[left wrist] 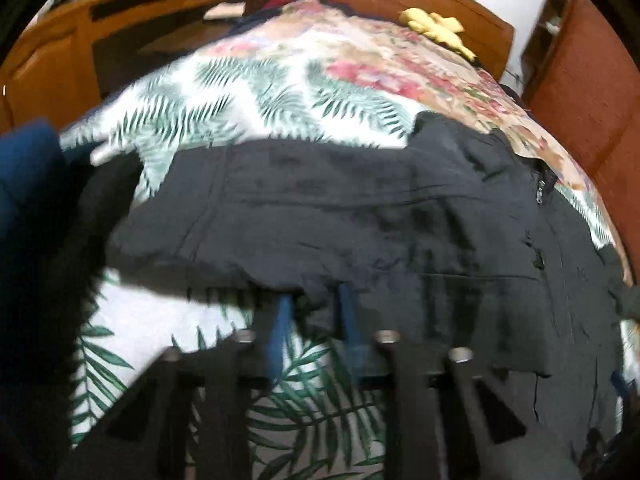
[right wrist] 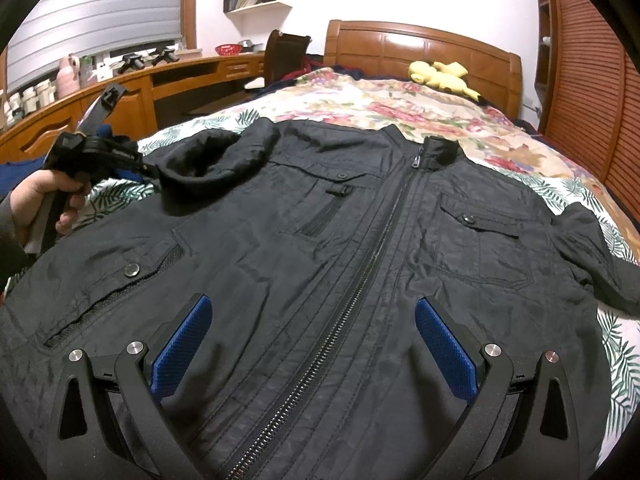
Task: Fold large clothes
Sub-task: 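Lift the sleeve with the left tool, lay it across the jacket front, release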
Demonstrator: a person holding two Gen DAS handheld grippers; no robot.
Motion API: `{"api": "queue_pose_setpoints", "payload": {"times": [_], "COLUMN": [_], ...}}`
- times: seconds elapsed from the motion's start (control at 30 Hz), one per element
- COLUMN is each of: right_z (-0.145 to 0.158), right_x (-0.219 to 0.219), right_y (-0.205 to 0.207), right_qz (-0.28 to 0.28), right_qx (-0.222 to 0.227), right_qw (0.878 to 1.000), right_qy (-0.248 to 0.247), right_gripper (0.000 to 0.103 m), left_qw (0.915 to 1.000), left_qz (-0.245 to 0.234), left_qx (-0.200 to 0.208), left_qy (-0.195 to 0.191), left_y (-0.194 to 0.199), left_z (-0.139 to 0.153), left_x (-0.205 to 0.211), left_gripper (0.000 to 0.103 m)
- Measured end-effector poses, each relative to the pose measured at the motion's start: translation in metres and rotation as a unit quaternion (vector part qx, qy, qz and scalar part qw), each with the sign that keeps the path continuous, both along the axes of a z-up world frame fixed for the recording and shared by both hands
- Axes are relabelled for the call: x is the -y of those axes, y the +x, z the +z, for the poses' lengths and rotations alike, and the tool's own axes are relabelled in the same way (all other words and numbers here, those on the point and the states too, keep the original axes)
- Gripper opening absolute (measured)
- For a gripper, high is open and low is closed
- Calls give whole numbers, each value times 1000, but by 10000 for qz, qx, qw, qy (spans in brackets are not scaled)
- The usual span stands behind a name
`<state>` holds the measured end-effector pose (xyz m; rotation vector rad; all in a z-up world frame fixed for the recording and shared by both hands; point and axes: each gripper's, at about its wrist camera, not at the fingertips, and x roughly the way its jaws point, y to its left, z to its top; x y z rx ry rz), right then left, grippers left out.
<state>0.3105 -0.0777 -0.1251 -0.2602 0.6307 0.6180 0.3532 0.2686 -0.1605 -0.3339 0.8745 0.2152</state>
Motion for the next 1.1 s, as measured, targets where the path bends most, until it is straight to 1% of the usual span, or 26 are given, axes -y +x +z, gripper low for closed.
{"api": "queue_pose_setpoints", "payload": {"times": [0.03,0.07,0.1,0.17,0.3,0.33,0.47,0.57,0.7,0.77,0.83,1.0,1.1], "right_z": [0,0,0,1,6,9,23,33,42,43,42,30,25], "right_x": [0,0,0,0,6,8,24,40,60,66,69,73,72], "right_y": [0,0,0,0,-4,-6,-10,-12,-11,-10,-8,0,0], "right_qz": [4,1,-8,-33,-58,-52,-122,-221,-393,-449,-485,-530,-511], "right_qx": [6,6,-4,-10,30,51,196,277,333,359,362,167,141], "right_qw": [10000,10000,10000,10000,10000,10000,9997,9993,9985,9982,9980,9984,9986], "right_qy": [-4,-4,2,22,35,35,28,86,162,173,151,87,31], "right_gripper": [103,103,103,103,103,103,103,103,103,103,103,103,103], "left_qw": [9999,9993,9987,9966,9939,9925,9876,9843,9817,9802,9792,9779,9752], "left_qz": [-3,-35,-55,-163,-384,-441,-751,-975,-1157,-1251,-1362,-1597,-1754], "left_qx": [62,221,315,541,757,847,1074,1173,1151,1123,1109,966,897], "left_qy": [103,296,388,591,707,757,859,893,978,1042,1019,940,1009], "left_y": [0,-1,-1,-2,-1,-2,-12,-21,-31,-39,-45,-62,-74], "left_z": [6,19,26,51,86,99,130,144,151,149,145,121,108], "left_x": [3,10,13,26,50,60,96,121,147,161,171,191,201], "left_gripper": [3,0,0,0,0,0,0,0,0,0,0,0,8]}}
